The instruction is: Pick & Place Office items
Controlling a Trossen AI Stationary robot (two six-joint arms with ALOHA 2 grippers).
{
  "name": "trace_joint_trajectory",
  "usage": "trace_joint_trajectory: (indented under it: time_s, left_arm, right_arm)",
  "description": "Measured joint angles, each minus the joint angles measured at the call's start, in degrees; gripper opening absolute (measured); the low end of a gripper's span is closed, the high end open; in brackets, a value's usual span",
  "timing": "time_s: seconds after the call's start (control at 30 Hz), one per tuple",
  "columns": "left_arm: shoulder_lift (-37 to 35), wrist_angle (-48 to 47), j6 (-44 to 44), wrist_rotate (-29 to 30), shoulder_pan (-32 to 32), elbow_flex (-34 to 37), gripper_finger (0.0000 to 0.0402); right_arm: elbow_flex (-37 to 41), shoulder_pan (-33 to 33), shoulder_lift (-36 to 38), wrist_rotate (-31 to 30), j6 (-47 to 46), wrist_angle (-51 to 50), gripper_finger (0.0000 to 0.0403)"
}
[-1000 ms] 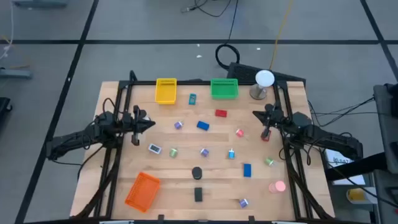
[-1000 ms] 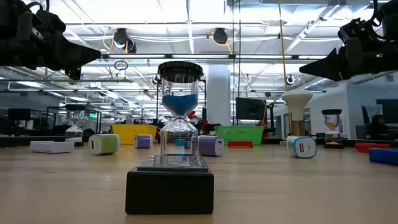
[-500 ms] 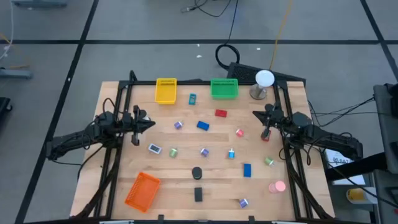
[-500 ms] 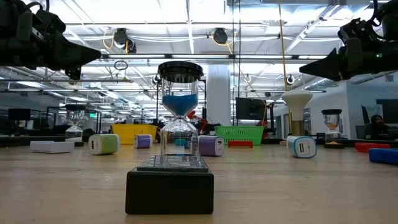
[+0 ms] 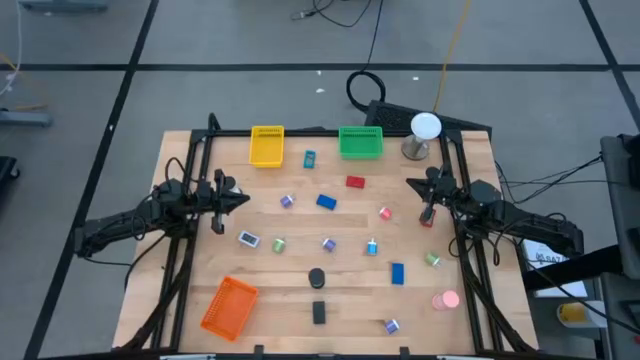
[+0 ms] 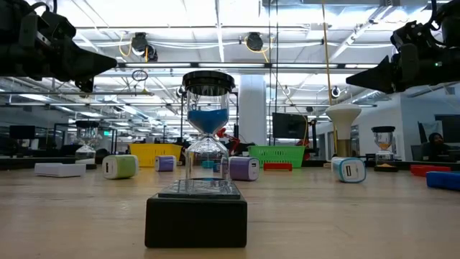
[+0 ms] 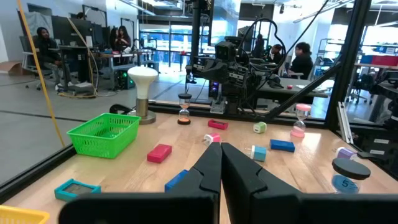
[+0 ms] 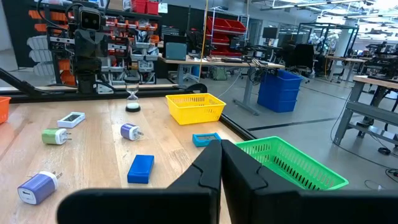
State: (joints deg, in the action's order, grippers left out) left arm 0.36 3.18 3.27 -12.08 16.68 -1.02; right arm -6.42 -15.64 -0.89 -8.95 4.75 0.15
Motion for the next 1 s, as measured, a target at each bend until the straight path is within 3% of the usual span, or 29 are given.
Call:
trace_joint_trajectory:
  time_s: [0.4,0.63,0.83,1.0]
  left_arm:
    - [0.0,0.01,0.0,0.0,-0.02,0.0,0.0005]
    - [0.0,0.02,0.0,0.0,-0.02,0.0,0.0005]
    - [0.01,0.02,0.0,0.0,0.0,0.0,0.0005]
    - [0.0,0.02,0.0,0.01,-0.02,0.0,0.0005]
  right_arm:
    - [0.0,-0.01,0.0,0.08,-0.21,1.22,0.0]
    - [0.12,0.0,-0.05,0.29,-11.82,4.74,0.0]
    - [3.16,0.0,-0.66,5.02,-23.02,13.32,0.0]
    - [4.74,-0.02,-1.63,5.25,-21.44,12.87,0.0]
